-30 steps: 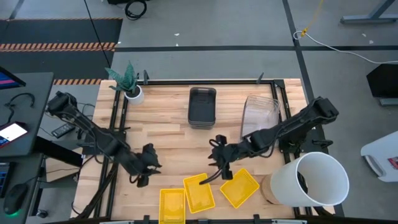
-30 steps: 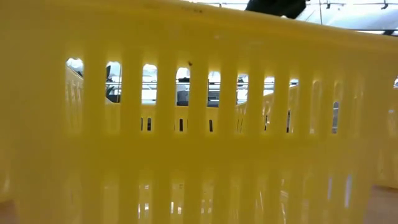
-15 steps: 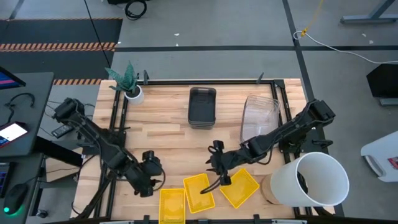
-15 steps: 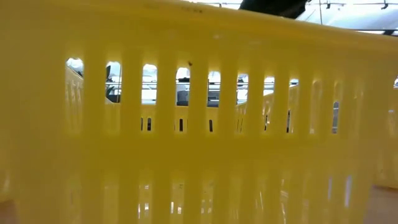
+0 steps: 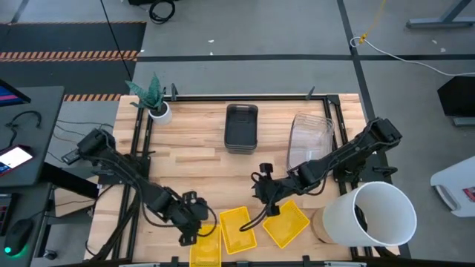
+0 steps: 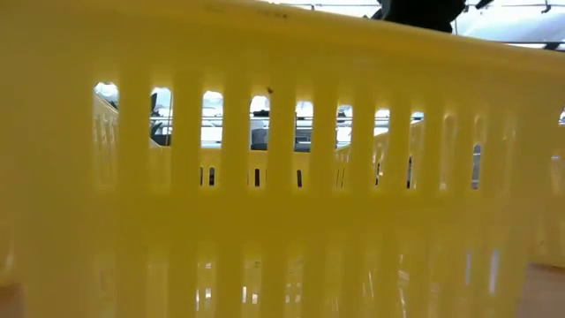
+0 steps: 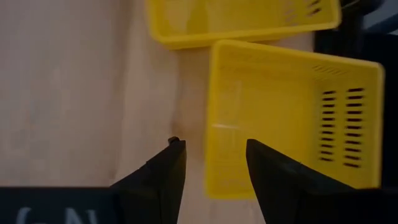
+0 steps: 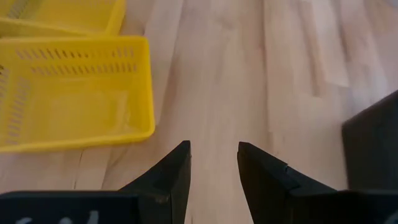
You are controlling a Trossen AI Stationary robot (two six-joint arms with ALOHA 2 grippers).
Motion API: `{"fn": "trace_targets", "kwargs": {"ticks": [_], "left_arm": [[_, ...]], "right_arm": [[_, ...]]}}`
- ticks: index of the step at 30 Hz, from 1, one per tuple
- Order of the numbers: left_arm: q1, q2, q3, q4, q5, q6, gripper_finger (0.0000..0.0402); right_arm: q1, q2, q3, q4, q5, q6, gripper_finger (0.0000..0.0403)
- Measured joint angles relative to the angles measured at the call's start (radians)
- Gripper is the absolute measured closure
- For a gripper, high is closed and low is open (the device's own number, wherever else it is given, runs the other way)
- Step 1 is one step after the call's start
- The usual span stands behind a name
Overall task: Stack baskets by color
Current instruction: Stack the left yellow bin on top of the middle yellow bin
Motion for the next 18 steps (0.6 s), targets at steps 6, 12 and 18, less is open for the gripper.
{"fn": "trace_targets", "kwargs": {"ticks": [6, 12, 18], "left_arm": [[0.007, 0.066, 0.007, 0.044, 0.032, 0.001, 0.0228], [0.011, 0.120, 0.007, 0.071, 0.014, 0.002, 0.0228], [0.011, 0.163, 0.006, 0.069, 0.014, 0.003, 0.0233]], "right_arm": [[0.000, -0.066, 0.000, -0.014, 0.027, -0.018, 0.0266], [0.001, -0.103, 0.000, -0.045, 0.029, -0.017, 0.0266], [0.001, -0.104, 0.000, -0.051, 0.029, 0.001, 0.0266]]}}
